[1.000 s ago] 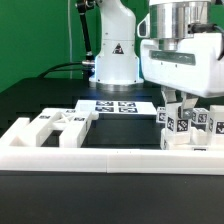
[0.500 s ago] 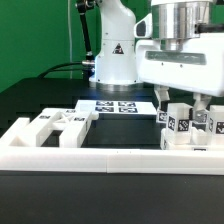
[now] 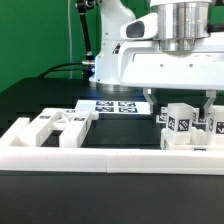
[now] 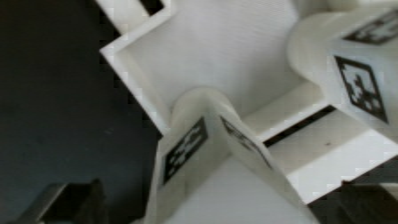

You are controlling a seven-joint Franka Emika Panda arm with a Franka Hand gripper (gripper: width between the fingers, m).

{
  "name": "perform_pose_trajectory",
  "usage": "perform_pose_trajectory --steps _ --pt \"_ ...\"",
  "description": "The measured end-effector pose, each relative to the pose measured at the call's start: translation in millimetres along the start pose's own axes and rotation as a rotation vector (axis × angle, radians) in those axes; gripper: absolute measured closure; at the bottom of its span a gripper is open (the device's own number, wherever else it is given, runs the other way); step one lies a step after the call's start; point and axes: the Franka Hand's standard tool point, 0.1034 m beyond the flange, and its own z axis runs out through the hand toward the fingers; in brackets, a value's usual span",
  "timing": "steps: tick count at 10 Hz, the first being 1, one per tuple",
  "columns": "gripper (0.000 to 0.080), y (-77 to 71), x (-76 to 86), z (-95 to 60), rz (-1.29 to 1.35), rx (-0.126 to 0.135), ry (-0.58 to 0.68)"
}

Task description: Assemble chair

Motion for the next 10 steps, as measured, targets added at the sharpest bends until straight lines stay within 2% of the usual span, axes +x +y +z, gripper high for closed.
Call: perform_pose_trajectory --steps 6,9,10 --pt "0.0151 1.7 0.7 0.2 -0.467 -0.007 0.001" --pt "0.0178 2.3 0.9 0.4 -0.564 -0.011 0.000" --pt "0.0356 2.3 0.9 0.4 -0.562 -0.011 0.000"
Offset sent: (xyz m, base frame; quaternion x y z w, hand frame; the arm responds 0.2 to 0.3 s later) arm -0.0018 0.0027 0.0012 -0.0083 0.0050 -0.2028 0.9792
